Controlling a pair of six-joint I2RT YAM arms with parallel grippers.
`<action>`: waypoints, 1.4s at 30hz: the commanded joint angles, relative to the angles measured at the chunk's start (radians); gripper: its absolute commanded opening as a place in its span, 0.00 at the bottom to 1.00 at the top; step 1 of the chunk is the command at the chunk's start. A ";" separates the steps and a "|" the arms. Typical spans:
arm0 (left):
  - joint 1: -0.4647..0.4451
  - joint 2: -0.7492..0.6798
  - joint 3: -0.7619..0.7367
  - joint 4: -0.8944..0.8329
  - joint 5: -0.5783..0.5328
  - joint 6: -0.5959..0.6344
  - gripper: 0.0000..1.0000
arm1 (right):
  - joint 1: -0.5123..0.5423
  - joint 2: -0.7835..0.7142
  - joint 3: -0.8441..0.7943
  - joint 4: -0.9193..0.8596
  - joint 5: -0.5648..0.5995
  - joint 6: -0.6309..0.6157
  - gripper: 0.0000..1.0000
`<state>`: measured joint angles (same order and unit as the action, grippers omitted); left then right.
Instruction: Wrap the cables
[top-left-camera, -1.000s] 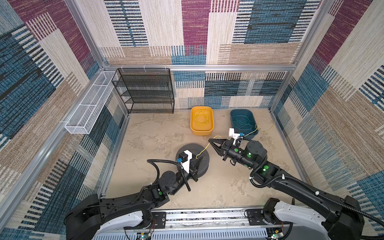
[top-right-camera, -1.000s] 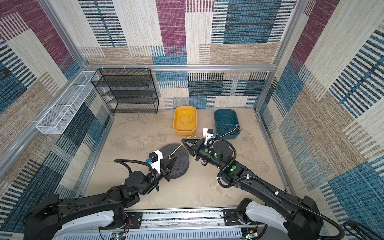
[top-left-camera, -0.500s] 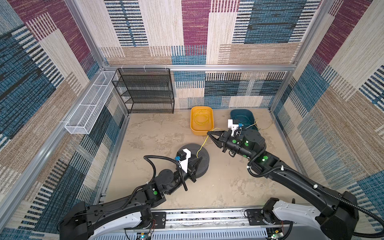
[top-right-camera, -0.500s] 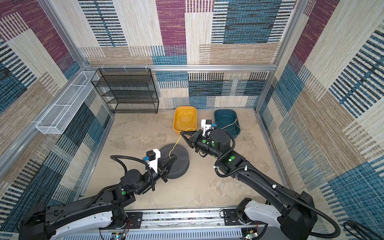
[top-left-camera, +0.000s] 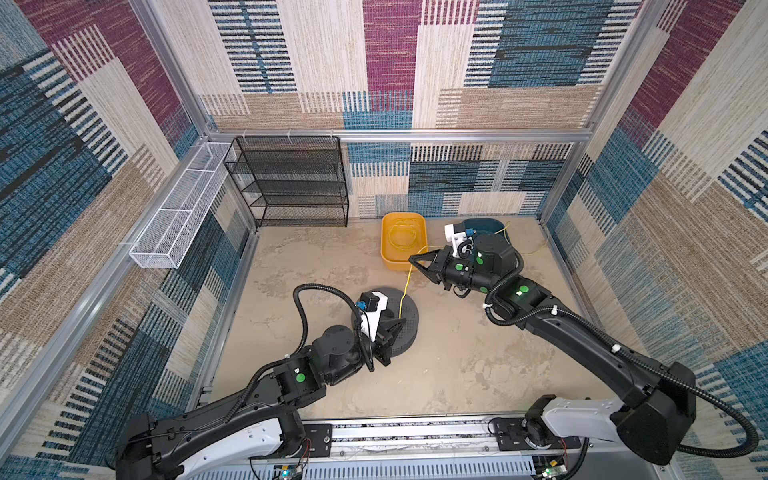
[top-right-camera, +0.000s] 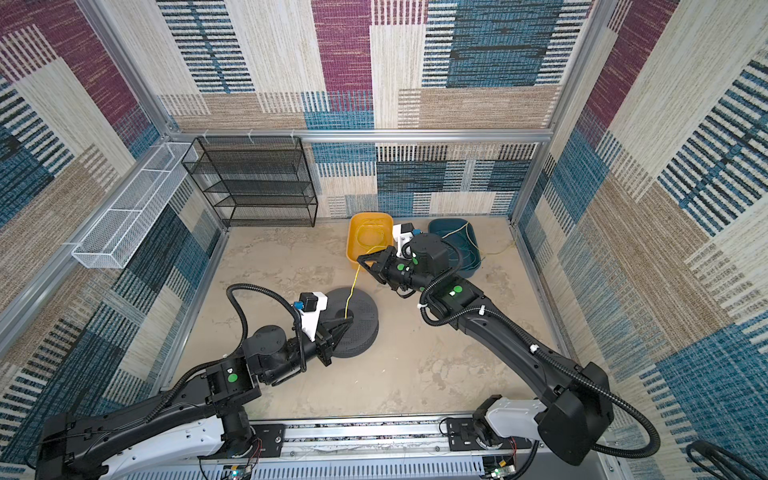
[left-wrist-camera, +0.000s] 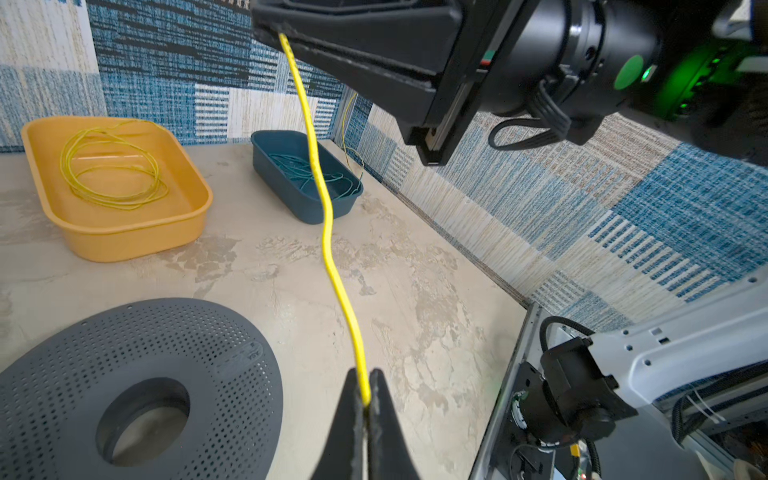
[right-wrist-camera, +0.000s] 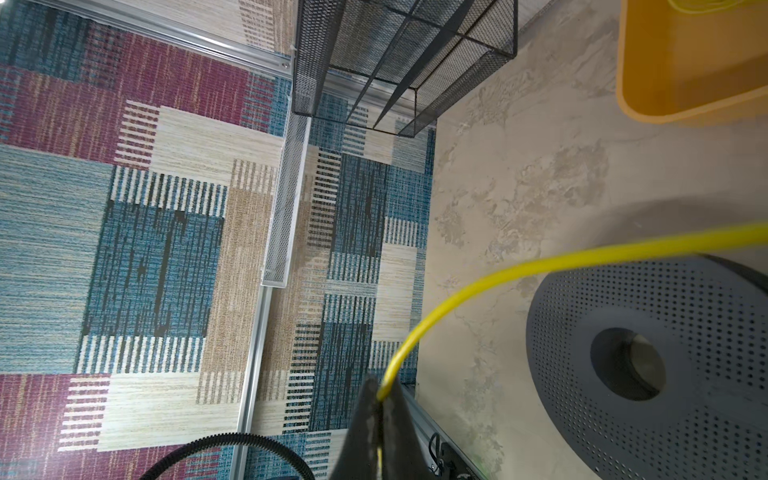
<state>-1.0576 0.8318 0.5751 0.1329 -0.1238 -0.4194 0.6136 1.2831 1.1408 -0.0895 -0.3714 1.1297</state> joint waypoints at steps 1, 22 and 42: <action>-0.008 0.003 0.006 -0.333 0.199 -0.027 0.00 | -0.037 0.004 0.041 0.230 0.253 -0.064 0.00; -0.030 -0.115 0.125 -0.567 0.042 0.005 0.00 | -0.050 0.003 0.027 0.204 0.178 -0.140 0.00; -0.009 0.084 0.269 -0.280 -0.134 0.268 0.76 | -0.025 -0.175 -0.256 0.244 0.050 -0.033 0.00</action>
<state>-1.0771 0.8738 0.8097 -0.2111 -0.2600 -0.2127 0.5838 1.1290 0.9062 0.1078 -0.2886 1.0771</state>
